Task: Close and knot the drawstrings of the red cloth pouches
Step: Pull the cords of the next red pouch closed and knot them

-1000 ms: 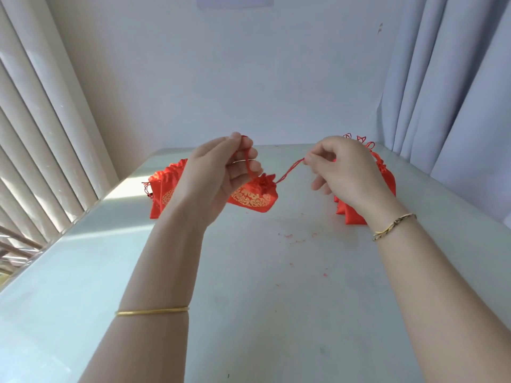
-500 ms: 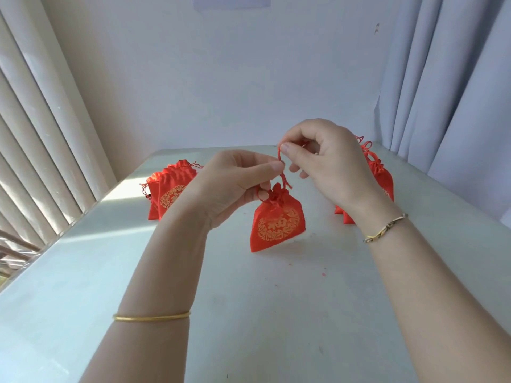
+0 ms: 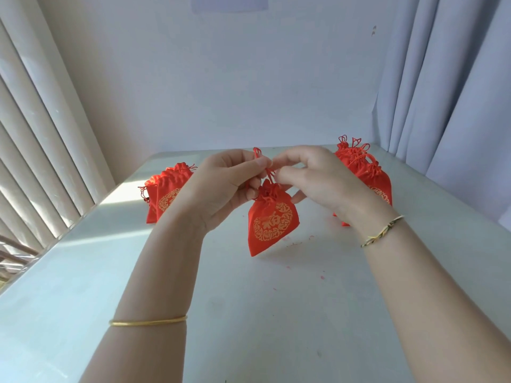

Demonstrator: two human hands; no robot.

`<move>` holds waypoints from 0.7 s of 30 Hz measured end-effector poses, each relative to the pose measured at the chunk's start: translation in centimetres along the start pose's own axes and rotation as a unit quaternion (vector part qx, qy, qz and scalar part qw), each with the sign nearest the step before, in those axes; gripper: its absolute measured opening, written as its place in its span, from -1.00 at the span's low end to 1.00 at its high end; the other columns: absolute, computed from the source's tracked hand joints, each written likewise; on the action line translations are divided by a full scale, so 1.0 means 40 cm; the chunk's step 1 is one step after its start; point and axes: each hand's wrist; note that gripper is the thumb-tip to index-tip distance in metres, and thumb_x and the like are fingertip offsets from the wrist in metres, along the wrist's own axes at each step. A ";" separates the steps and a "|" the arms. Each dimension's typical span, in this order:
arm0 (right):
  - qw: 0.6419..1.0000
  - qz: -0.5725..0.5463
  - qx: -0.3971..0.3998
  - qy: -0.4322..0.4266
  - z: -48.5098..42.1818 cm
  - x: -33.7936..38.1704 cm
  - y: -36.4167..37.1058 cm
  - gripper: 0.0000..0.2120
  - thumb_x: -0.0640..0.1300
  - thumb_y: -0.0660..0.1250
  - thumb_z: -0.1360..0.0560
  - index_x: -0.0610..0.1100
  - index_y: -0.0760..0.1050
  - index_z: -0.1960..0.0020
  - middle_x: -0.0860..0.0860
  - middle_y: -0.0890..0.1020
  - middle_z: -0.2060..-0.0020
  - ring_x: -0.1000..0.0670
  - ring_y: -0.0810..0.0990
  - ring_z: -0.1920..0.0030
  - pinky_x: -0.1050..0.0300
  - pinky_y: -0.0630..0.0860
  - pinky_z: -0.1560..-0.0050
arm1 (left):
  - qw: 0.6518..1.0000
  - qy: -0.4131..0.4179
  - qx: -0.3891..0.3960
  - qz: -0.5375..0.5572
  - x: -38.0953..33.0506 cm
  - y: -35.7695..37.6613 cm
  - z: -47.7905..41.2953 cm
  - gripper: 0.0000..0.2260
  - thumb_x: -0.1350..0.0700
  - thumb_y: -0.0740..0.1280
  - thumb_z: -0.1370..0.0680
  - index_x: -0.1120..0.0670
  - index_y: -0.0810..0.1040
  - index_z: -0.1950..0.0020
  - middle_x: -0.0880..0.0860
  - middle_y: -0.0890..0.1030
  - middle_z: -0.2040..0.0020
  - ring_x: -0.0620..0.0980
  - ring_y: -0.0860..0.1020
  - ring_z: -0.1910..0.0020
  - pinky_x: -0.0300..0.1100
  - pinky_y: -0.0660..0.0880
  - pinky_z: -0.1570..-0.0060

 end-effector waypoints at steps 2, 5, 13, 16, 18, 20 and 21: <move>1.000 0.016 0.012 -0.006 -0.002 -0.007 0.008 -0.86 -0.19 0.28 -0.48 -0.09 0.60 0.05 0.00 0.63 0.19 0.06 0.58 0.19 0.08 0.58 0.21 | 1.000 0.003 0.004 0.006 -0.001 0.000 0.001 -0.91 0.24 0.28 -0.54 0.21 0.52 0.15 0.01 0.49 0.37 -0.16 0.40 0.47 -0.36 0.40 0.46; 0.999 0.014 -0.015 -0.028 -0.004 -0.010 0.009 -0.90 -0.16 0.30 -0.51 -0.13 0.57 0.14 0.02 0.61 0.24 0.07 0.60 0.25 0.11 0.55 0.27 | 1.000 0.000 0.000 0.015 0.000 -0.004 0.002 -0.92 0.25 0.27 -0.55 0.19 0.50 0.14 0.01 0.54 0.37 -0.16 0.44 0.47 -0.36 0.41 0.47; 0.997 0.010 0.028 -0.069 0.008 0.001 -0.012 -0.86 -0.23 0.34 -0.40 -0.19 0.54 0.33 -0.15 0.64 0.12 -0.03 0.60 0.15 0.04 0.50 -0.06 | 0.998 -0.019 -0.035 0.042 0.002 -0.004 0.002 -0.81 0.35 0.29 -0.50 0.19 0.44 0.30 0.12 0.56 0.32 -0.10 0.51 0.46 -0.32 0.52 0.37; 0.997 -0.059 0.030 -0.037 -0.001 -0.009 -0.005 -0.83 -0.11 0.29 -0.43 -0.19 0.53 0.27 -0.18 0.66 0.12 -0.03 0.63 0.15 -0.02 0.54 -0.05 | 0.999 -0.024 -0.029 0.011 0.004 -0.001 0.003 -0.79 0.40 0.29 -0.48 0.17 0.40 0.30 0.11 0.53 0.29 -0.11 0.51 0.47 -0.31 0.50 0.38; 0.994 -0.106 0.029 -0.011 -0.007 -0.015 -0.005 -0.82 -0.20 0.17 -0.52 -0.17 0.50 0.20 -0.10 0.65 0.18 0.04 0.62 0.21 0.05 0.51 0.09 | 0.999 -0.020 -0.027 -0.016 0.005 0.003 0.004 -0.80 0.41 0.31 -0.46 0.17 0.42 0.28 0.12 0.53 0.26 -0.10 0.54 0.43 -0.31 0.50 0.37; 0.995 -0.088 0.041 -0.008 -0.008 -0.022 -0.005 -0.78 -0.31 0.11 -0.52 -0.14 0.51 0.14 0.04 0.62 0.25 0.12 0.57 0.30 0.17 0.43 0.22 | 0.997 0.005 -0.030 -0.068 0.006 0.011 0.005 -0.82 0.42 0.31 -0.45 0.18 0.44 0.25 0.14 0.54 0.27 -0.08 0.53 0.42 -0.29 0.50 0.36; 0.996 -0.077 0.045 -0.006 -0.008 -0.026 -0.005 -0.77 -0.33 0.12 -0.51 -0.13 0.52 0.13 0.07 0.61 0.27 0.15 0.55 0.33 0.21 0.40 0.27 | 0.994 0.027 -0.035 -0.100 0.007 0.016 0.005 -0.82 0.43 0.29 -0.45 0.18 0.45 0.23 0.12 0.53 0.31 -0.09 0.51 0.45 -0.30 0.48 0.38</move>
Point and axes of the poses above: each hand's wrist, its own z-axis away from the middle knuckle, its own y-axis out of the palm, x = y × z
